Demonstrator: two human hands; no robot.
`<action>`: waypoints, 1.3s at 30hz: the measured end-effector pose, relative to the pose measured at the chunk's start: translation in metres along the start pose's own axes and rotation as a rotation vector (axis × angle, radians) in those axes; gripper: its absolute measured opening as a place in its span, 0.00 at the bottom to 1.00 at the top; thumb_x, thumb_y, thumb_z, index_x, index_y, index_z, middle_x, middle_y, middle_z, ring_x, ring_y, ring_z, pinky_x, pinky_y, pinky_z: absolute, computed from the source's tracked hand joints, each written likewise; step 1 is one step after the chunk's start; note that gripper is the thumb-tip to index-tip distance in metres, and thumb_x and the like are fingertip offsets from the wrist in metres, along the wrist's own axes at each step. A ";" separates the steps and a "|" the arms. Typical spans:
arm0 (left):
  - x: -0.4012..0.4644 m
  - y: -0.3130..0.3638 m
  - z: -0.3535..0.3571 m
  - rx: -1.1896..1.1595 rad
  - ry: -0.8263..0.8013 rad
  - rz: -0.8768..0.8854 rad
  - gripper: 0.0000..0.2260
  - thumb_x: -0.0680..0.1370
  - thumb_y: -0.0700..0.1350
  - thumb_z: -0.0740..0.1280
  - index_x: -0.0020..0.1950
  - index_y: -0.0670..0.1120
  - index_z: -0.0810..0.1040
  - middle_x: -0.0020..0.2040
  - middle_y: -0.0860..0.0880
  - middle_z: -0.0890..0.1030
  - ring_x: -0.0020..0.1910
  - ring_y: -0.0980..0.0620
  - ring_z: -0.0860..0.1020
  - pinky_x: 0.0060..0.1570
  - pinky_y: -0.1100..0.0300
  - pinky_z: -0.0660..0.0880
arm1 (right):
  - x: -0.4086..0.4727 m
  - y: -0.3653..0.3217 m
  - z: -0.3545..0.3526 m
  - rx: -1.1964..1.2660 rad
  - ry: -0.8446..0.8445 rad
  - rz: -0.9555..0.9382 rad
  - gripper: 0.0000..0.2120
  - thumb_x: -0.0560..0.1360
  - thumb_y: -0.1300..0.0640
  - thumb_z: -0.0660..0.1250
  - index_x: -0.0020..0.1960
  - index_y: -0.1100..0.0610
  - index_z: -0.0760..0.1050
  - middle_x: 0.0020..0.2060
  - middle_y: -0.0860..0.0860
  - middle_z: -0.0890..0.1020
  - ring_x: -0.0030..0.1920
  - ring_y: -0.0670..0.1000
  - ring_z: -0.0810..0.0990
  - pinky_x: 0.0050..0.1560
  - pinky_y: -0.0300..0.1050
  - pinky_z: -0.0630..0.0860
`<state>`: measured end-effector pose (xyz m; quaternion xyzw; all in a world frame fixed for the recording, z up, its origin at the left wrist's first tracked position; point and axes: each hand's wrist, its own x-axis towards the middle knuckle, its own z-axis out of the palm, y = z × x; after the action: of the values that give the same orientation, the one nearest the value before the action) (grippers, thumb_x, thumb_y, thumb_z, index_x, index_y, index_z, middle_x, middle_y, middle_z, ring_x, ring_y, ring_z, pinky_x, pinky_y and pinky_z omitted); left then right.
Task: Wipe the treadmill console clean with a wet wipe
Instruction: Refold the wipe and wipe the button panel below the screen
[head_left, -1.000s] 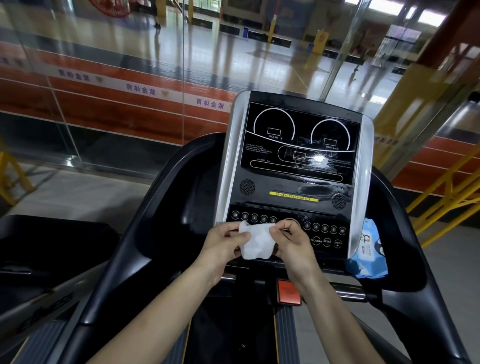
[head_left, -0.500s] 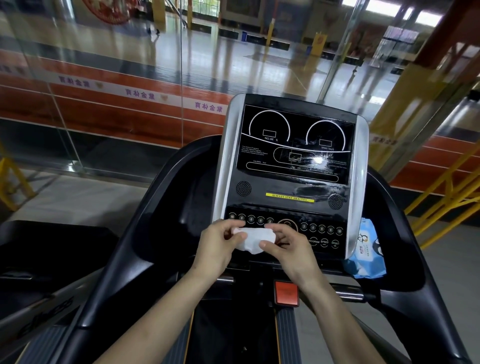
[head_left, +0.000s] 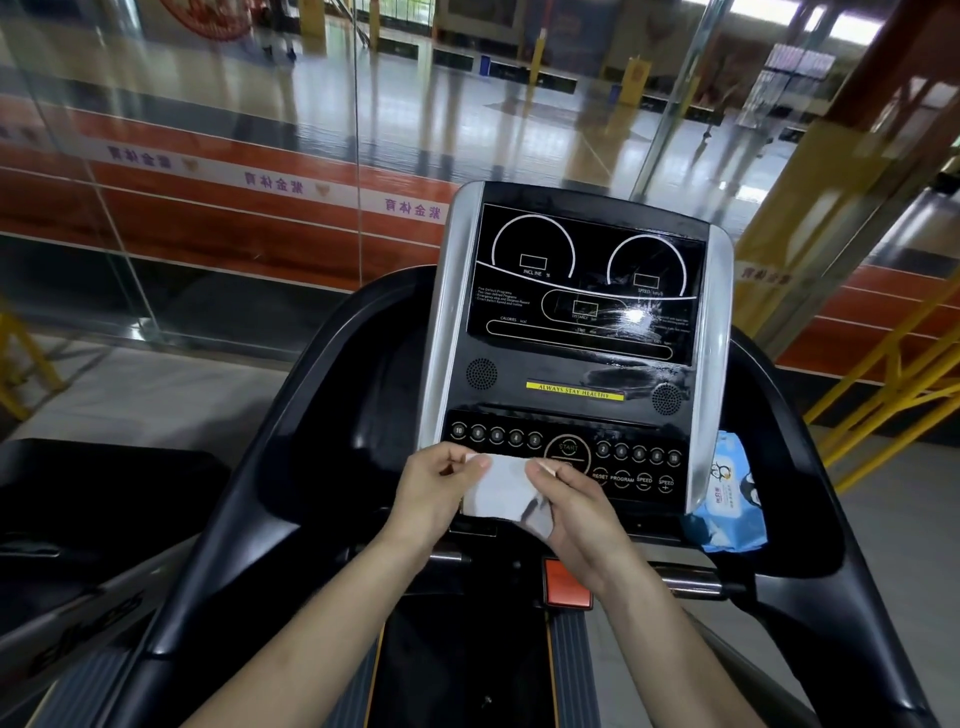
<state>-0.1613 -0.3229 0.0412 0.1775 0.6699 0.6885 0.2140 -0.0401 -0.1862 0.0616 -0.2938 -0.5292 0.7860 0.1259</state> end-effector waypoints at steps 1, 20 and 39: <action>0.001 -0.001 -0.001 0.008 0.009 -0.003 0.08 0.78 0.41 0.75 0.42 0.38 0.83 0.36 0.52 0.79 0.37 0.61 0.78 0.43 0.71 0.73 | 0.000 0.002 -0.001 0.002 -0.008 0.016 0.08 0.79 0.59 0.72 0.54 0.61 0.85 0.53 0.63 0.86 0.51 0.59 0.85 0.60 0.60 0.79; 0.004 -0.015 -0.007 0.245 -0.023 0.065 0.09 0.80 0.49 0.72 0.60 0.53 0.84 0.54 0.58 0.85 0.53 0.64 0.81 0.51 0.76 0.71 | 0.023 0.015 0.028 -0.035 0.136 -0.180 0.08 0.82 0.62 0.68 0.55 0.58 0.86 0.52 0.61 0.87 0.52 0.59 0.85 0.61 0.56 0.78; 0.006 -0.012 -0.013 -0.095 -0.119 0.005 0.07 0.81 0.38 0.71 0.54 0.48 0.87 0.47 0.45 0.85 0.51 0.50 0.84 0.55 0.61 0.79 | 0.026 0.015 0.025 -0.282 -0.014 -0.147 0.15 0.81 0.57 0.70 0.68 0.50 0.80 0.61 0.52 0.85 0.62 0.52 0.84 0.69 0.54 0.78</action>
<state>-0.1726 -0.3305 0.0282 0.2096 0.6221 0.7082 0.2600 -0.0736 -0.1976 0.0465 -0.2634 -0.6553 0.6946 0.1370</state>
